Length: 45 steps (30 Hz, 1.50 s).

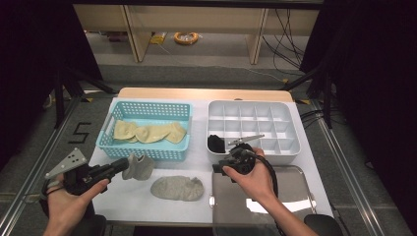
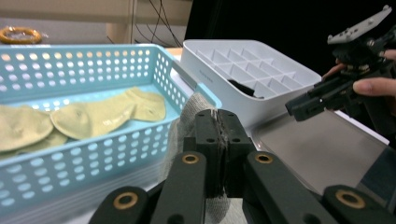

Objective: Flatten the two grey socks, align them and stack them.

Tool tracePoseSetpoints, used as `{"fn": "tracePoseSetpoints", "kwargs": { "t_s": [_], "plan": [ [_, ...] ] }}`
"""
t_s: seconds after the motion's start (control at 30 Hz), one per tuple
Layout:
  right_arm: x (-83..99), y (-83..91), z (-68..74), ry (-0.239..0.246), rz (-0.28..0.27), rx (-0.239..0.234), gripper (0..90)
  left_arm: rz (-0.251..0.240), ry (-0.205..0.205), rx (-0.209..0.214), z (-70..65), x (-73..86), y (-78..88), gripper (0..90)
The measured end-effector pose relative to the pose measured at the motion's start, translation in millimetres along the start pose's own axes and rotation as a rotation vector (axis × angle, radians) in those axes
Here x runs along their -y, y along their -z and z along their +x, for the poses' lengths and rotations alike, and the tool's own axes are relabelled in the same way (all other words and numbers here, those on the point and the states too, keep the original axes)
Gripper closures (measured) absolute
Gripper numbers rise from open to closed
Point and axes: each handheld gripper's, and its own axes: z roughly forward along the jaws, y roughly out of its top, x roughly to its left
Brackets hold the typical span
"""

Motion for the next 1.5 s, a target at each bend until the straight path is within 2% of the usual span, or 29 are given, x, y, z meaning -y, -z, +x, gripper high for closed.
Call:
{"fn": "tracePoseSetpoints", "kwargs": {
  "t_s": [0.03,0.13,0.2,0.27,0.3,0.4,0.43,0.47,0.53,0.6,0.77,0.9,0.93,1.03,1.07,1.13,1.23,1.27,1.33,1.4,1.47,1.5],
  "plan": [
    [-0.1,-0.1,-0.9,0.012,-0.003,0.003,64.2,0.002,0.002,0.008,-0.5,1.4,-1.6,87.9],
    [-0.2,-0.5,-1.2,0.021,-0.004,0.0,64.2,0.051,0.006,0.015,-5.5,6.4,-8.3,87.9],
    [-0.5,-0.4,-1.2,0.023,0.002,0.001,64.2,0.093,0.004,0.03,-8.5,10.2,-15.0,87.9],
    [-0.5,0.2,0.6,0.006,0.014,0.0,64.2,0.128,0.007,0.05,-11.9,14.4,-24.9,87.9],
    [-0.3,-0.4,0.3,0.013,0.002,0.006,64.1,0.142,0.009,0.062,-13.5,16.1,-29.8,87.8],
    [0.0,-0.4,0.7,0.014,0.004,0.007,64.1,0.181,-0.003,0.088,-18.4,18.8,-43.1,87.8],
    [0.1,-0.4,1.1,0.01,0.005,0.004,64.2,0.181,-0.003,0.088,-18.4,18.8,-43.1,87.8],
    [0.4,-0.5,1.5,0.005,0.007,0.002,64.1,0.204,-0.014,0.113,-23.4,19.3,-53.7,87.8],
    [0.5,-0.8,1.2,0.005,0.007,0.001,64.2,0.225,-0.026,0.134,-27.8,19.7,-63.2,87.8],
    [0.5,-0.9,1.3,0.004,0.009,0.001,64.1,0.232,-0.024,0.15,-33.8,20.9,-73.2,87.8],
    [0.7,-1.3,0.9,0.015,0.005,-0.002,64.1,0.291,-0.045,0.19,-44.4,25.3,-95.3,87.8],
    [1.1,-1.6,1.3,0.027,0.011,-0.002,64.1,0.335,-0.066,0.19,-50.7,29.7,-112.7,87.8],
    [1.3,-2.3,1.7,0.026,0.005,-0.002,64.1,0.333,-0.063,0.202,-51.1,30.8,-115.8,87.8],
    [1.3,-2.7,2.0,0.028,0.009,-0.007,64.1,0.351,-0.076,0.195,-55.2,31.1,-123.9,87.8],
    [1.4,-2.9,2.1,0.028,0.01,-0.006,64.1,0.353,-0.085,0.207,-55.3,30.9,-126.6,87.8],
    [1.1,-3.3,2.7,0.018,0.017,-0.006,64.1,0.349,-0.094,0.2,-57.7,30.3,-131.4,87.7],
    [1.3,-3.7,3.1,0.027,0.013,-0.004,64.1,0.359,-0.107,0.211,-59.2,32.5,-138.2,87.2],
    [1.7,-4.3,5.2,0.006,0.023,-0.013,64.0,0.37,-0.11,0.21,-59.9,34.4,-140.3,87.0],
    [2.4,-7.0,5.2,0.02,0.029,-0.014,64.0,0.378,-0.103,0.242,-60.0,39.3,-144.5,85.1],
    [3.1,-9.2,5.2,0.03,0.042,-0.005,64.0,0.389,-0.098,0.244,-59.5,41.6,-145.6,81.0],
    [3.8,-12.4,7.6,0.037,0.048,-0.021,64.4,0.355,-0.087,0.255,-57.4,39.5,-143.2,77.0],
    [3.9,-13.8,8.8,0.036,0.05,-0.022,64.7,0.346,-0.088,0.247,-55.6,35.6,-139.1,75.1]
  ]
}}
